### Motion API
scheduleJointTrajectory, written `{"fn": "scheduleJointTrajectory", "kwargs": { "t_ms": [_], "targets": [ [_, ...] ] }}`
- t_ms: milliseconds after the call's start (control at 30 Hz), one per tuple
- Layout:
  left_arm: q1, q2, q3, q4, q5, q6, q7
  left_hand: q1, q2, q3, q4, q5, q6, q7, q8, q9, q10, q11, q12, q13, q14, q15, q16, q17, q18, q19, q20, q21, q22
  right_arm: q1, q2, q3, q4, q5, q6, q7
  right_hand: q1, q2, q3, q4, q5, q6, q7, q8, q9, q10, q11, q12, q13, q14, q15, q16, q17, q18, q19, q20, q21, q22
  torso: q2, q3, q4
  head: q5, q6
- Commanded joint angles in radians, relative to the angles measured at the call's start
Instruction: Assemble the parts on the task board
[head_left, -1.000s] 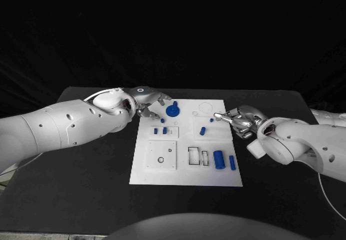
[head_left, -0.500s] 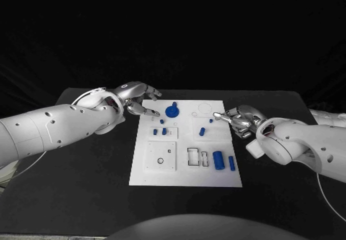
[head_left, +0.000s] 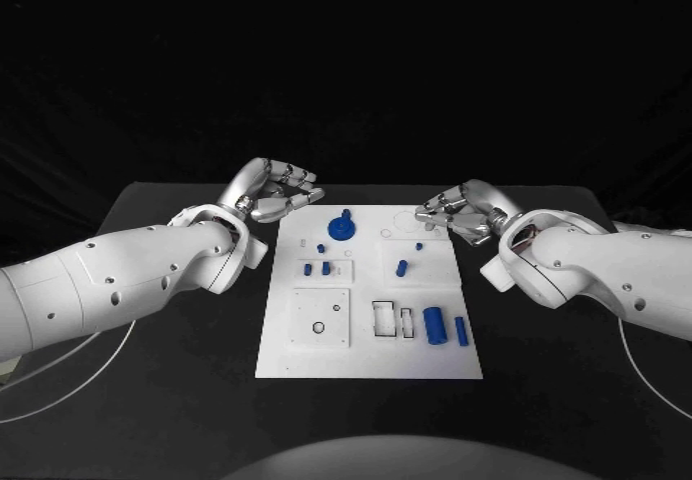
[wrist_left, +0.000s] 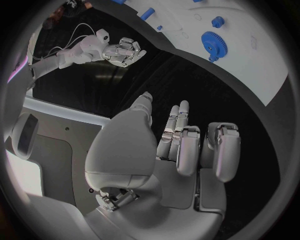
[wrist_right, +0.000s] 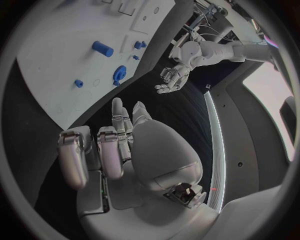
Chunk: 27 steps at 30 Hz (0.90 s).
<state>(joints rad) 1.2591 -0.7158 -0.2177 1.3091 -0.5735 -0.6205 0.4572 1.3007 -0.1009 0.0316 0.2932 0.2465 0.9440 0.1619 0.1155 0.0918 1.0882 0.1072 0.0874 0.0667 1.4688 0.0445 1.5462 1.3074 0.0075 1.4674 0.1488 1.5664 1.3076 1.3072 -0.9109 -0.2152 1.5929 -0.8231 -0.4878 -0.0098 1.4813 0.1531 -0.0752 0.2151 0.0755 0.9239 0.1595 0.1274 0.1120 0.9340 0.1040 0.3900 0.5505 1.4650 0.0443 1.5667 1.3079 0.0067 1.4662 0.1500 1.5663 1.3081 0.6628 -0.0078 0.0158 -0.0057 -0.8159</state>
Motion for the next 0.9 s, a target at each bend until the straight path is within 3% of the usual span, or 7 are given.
{"fn": "scheduleJointTrajectory", "kwargs": {
  "t_ms": [33,167,400,500,667,900],
  "targets": [
    [-0.012,0.001,0.001,0.005,0.175,-0.041,0.075,0.002,0.012,-0.011,0.000,0.005,0.008,0.000,-0.001,0.000,0.004,0.000,-0.008,-0.002,0.092,-0.007,0.006,0.236,-0.007,0.103,-0.006,0.004,0.263,0.002,0.013,0.000,-0.023,-0.251,0.002,-0.043,0.017,-0.022,0.009,-0.008,-0.006,0.010,-0.006,-0.003,0.000,0.001,0.011,-0.091,-0.097,0.106,0.016,0.004,0.263,-0.007,0.105,0.011,0.004,0.263,0.002,-0.0011,0.0031,-0.013,0.006],
    [-0.024,-0.002,0.001,0.009,0.190,-0.034,0.078,0.002,0.015,-0.025,0.000,0.006,0.006,0.002,-0.006,-0.001,-0.002,0.002,-0.014,-0.003,0.093,-0.006,0.007,0.237,-0.007,0.103,-0.006,0.004,0.263,0.002,0.032,0.000,-0.059,-0.340,0.041,-0.092,0.031,-0.049,0.027,-0.024,-0.013,0.025,-0.013,-0.024,-0.005,0.045,0.032,-0.202,-0.262,0.106,0.034,0.004,0.263,-0.007,0.105,0.034,0.004,0.263,0.002,-0.0034,0.0055,-0.019,0.007],
    [-0.030,-0.015,0.001,0.032,0.203,-0.027,0.071,0.000,0.021,-0.043,0.000,0.006,0.000,0.005,-0.014,-0.004,-0.011,0.005,-0.021,-0.003,0.097,-0.003,0.015,0.248,-0.007,0.103,-0.005,0.004,0.263,-0.012,0.062,0.000,-0.113,-0.524,0.087,-0.157,0.042,-0.071,0.042,-0.042,-0.018,0.030,-0.032,-0.049,-0.015,0.081,0.036,-0.242,-0.354,0.106,0.035,0.004,0.263,-0.007,0.105,0.038,0.004,0.263,0.003,-0.0011,0.0029,-0.015,0.005],
    [-0.030,-0.017,0.001,0.037,0.204,-0.023,0.068,0.000,0.021,-0.045,0.000,0.006,0.000,0.005,-0.015,-0.004,-0.012,0.005,-0.021,-0.003,0.096,-0.003,0.013,0.246,-0.007,0.103,-0.004,0.004,0.263,-0.015,0.068,0.001,-0.122,-0.584,0.105,-0.177,0.040,-0.073,0.044,-0.042,-0.020,0.031,-0.034,-0.052,-0.018,0.090,0.035,-0.247,-0.367,0.106,0.035,0.004,0.263,-0.007,0.105,0.038,0.004,0.263,0.002,-0.0005,0.0041,-0.016,0.004],
    [-0.031,-0.017,0.001,0.038,0.205,-0.020,0.064,0.000,0.022,-0.046,0.000,0.006,-0.001,0.006,-0.015,-0.004,-0.012,0.005,-0.021,-0.003,0.096,-0.003,0.014,0.247,-0.007,0.103,-0.004,0.004,0.263,-0.018,0.078,0.001,-0.128,-0.649,0.147,-0.206,0.032,-0.076,0.043,-0.038,-0.023,0.030,-0.036,-0.057,-0.021,0.095,0.036,-0.255,-0.383,0.106,0.035,0.004,0.263,-0.007,0.105,0.038,0.004,0.263,0.001,-0.0005,-0.0003,-0.013,0.001],
    [-0.031,-0.016,0.001,0.034,0.206,-0.015,0.060,0.000,0.026,-0.050,0.000,0.007,-0.002,0.007,-0.017,-0.005,-0.015,0.006,-0.022,-0.003,0.096,-0.002,0.014,0.247,-0.007,0.103,-0.004,0.004,0.263,-0.023,0.092,0.001,-0.135,-0.673,0.199,-0.221,0.030,-0.077,0.044,-0.038,-0.023,0.032,-0.038,-0.058,-0.022,0.096,0.037,-0.260,-0.393,0.106,0.035,0.004,0.263,-0.007,0.105,0.038,0.004,0.263,0.000,-0.0001,0.0018,-0.017,-0.001]
  ]
}}
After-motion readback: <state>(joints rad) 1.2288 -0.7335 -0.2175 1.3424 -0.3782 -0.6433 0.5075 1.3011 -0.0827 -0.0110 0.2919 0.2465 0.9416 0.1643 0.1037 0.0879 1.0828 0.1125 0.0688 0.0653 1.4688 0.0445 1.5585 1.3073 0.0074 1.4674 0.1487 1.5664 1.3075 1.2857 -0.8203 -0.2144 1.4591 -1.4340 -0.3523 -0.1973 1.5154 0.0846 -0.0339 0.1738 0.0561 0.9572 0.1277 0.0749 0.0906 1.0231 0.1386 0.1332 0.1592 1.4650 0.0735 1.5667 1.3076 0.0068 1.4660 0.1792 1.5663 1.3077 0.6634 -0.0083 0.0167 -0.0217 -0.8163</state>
